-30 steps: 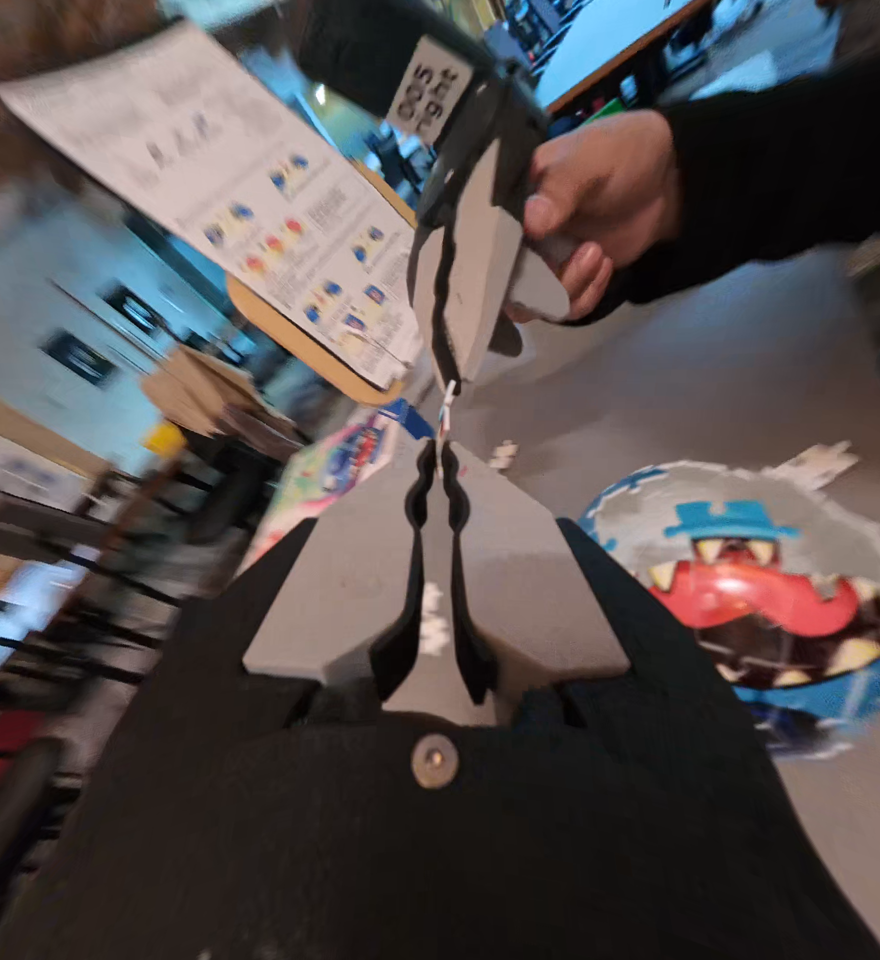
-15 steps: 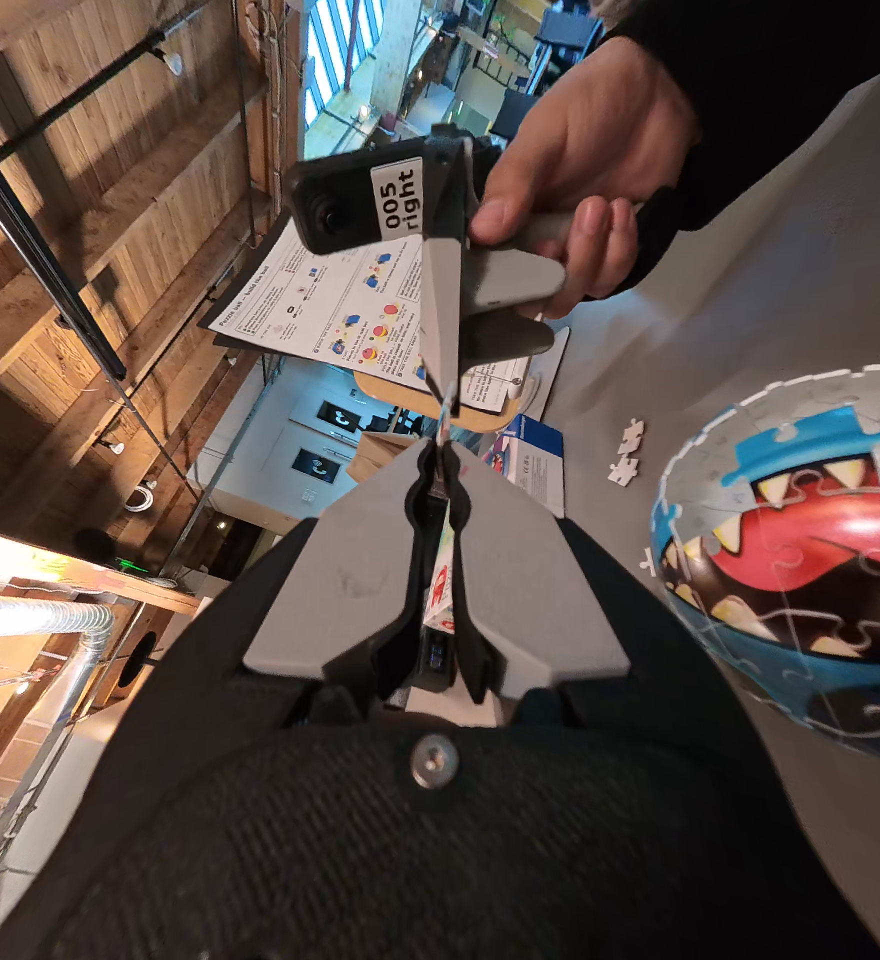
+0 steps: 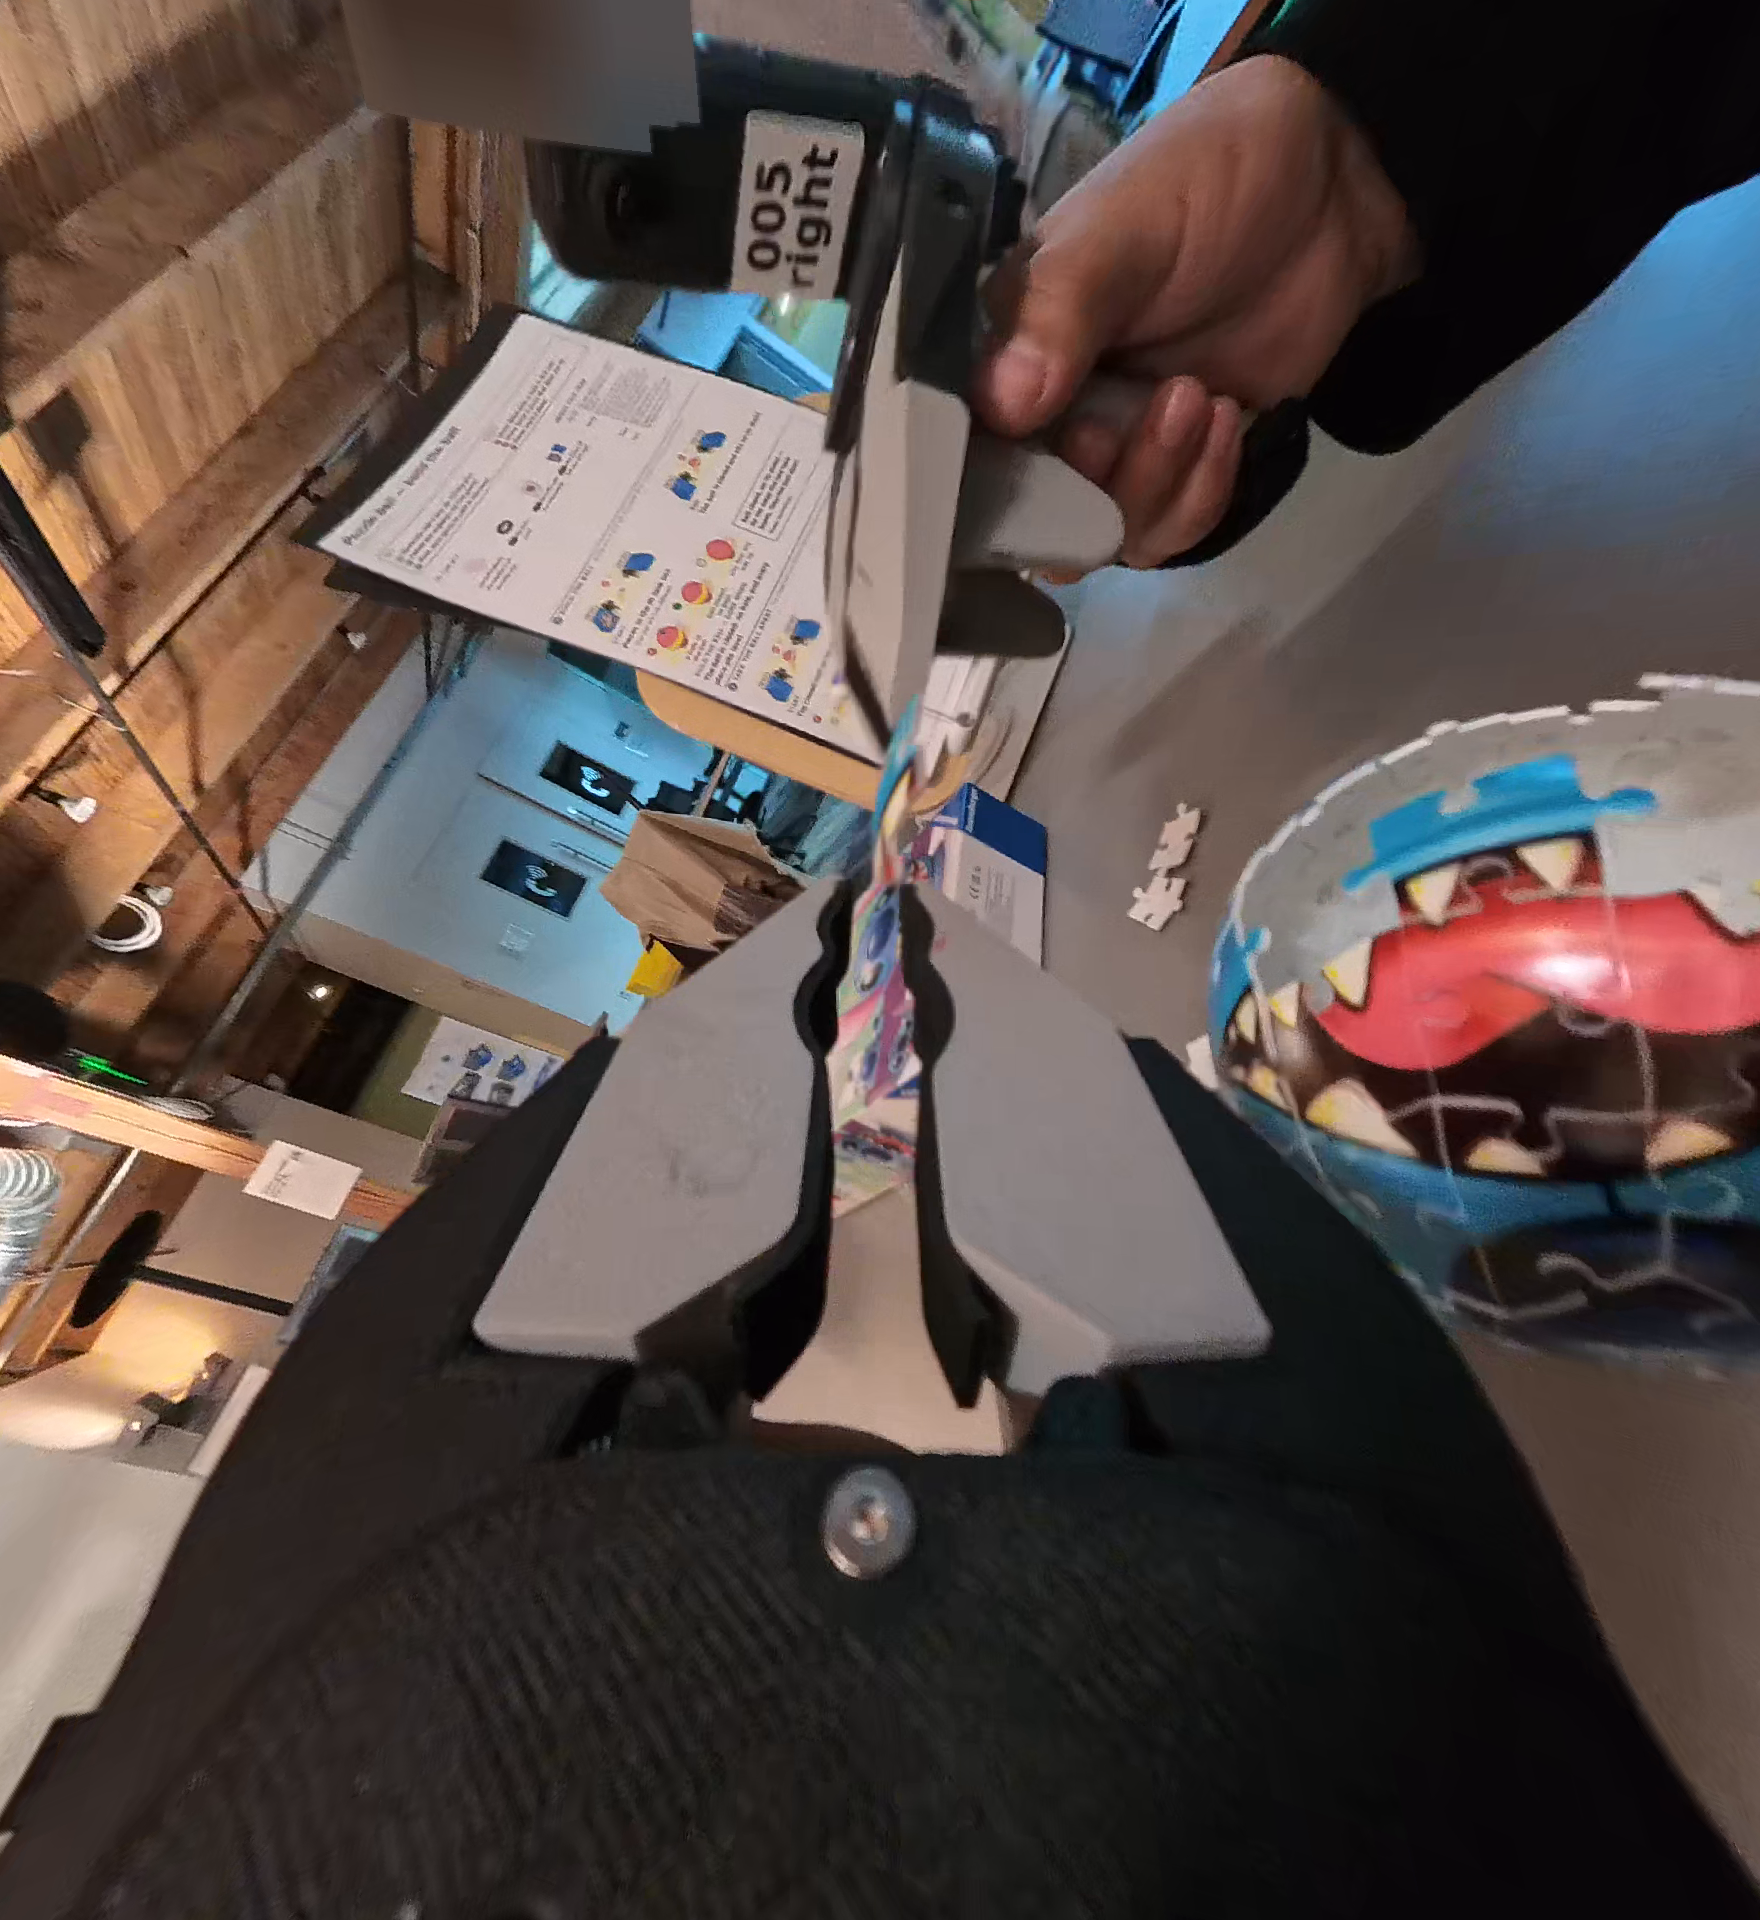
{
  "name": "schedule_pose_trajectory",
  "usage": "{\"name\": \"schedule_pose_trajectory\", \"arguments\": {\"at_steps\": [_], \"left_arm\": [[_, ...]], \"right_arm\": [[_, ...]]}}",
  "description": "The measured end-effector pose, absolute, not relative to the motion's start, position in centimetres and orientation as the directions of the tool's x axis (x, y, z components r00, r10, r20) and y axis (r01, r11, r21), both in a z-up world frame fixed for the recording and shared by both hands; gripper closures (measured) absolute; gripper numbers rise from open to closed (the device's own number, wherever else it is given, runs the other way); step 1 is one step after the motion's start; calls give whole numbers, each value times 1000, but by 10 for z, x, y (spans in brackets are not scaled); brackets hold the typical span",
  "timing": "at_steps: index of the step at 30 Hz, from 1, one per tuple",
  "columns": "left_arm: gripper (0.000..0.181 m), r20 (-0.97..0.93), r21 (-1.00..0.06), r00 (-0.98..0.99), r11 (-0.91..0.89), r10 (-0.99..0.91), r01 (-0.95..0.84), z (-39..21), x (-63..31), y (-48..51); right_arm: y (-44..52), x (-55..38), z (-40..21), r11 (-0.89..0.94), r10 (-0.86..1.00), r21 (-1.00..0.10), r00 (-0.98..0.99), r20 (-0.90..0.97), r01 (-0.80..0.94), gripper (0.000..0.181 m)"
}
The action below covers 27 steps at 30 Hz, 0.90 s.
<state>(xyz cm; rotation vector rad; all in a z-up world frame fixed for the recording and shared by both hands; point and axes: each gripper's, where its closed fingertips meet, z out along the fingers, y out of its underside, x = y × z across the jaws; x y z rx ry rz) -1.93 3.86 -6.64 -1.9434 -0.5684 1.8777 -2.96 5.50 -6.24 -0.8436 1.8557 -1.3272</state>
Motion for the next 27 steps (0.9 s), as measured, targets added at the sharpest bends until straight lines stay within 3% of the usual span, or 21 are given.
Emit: {"name": "schedule_pose_trajectory", "arguments": {"at_steps": [16, 27], "left_arm": [[181, -687, -707, 93, -692, 721, 147, -103, 24, 32], [181, -629, -749, 163, -649, 760, 132, -112, 15, 47]], "right_arm": [[80, -12, -117, 172, -885, -859, -459, 81, -482, 178], [75, -12, -112, 136, -882, -879, -460, 103, -457, 178]]}}
